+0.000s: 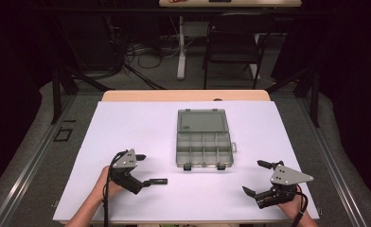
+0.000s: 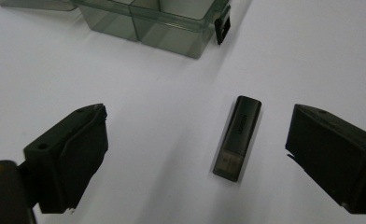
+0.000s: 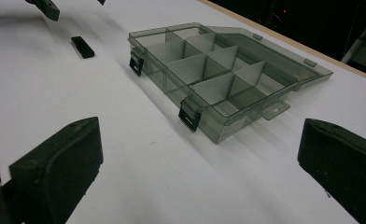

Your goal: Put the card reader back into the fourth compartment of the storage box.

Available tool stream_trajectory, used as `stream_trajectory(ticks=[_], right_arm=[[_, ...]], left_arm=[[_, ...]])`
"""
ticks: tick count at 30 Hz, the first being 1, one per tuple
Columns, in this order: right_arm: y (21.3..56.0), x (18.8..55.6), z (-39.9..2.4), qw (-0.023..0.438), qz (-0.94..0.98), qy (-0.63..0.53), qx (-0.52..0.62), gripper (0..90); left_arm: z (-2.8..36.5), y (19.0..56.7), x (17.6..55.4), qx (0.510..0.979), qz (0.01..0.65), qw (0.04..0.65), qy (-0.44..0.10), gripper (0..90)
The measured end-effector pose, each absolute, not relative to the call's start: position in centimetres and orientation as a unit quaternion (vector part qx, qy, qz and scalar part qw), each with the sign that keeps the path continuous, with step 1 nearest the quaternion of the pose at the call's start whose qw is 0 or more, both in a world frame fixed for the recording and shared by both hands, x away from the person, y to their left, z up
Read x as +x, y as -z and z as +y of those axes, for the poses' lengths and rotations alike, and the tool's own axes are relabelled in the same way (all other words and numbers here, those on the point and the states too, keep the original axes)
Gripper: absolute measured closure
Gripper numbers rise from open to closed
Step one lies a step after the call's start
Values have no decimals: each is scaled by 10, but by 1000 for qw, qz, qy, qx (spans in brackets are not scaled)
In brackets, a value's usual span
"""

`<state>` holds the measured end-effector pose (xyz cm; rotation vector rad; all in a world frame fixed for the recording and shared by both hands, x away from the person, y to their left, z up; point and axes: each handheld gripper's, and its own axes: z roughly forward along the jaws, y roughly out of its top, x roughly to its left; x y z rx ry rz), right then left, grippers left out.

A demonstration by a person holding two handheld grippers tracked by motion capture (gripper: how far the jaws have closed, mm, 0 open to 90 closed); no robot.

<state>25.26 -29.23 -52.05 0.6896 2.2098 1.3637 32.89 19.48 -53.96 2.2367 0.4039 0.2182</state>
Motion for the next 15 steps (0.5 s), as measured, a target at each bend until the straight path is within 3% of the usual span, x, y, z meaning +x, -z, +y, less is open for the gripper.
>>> stream_trajectory(ticks=[8, 15], right_arm=[[521, 253, -292, 222, 804, -492, 249, 0], [521, 253, -291, 219, 806, -491, 248, 0]], left_arm=[[190, 542, 331, 906, 124, 399, -67, 162], [188, 546, 333, 916, 101, 385, -40, 311]])
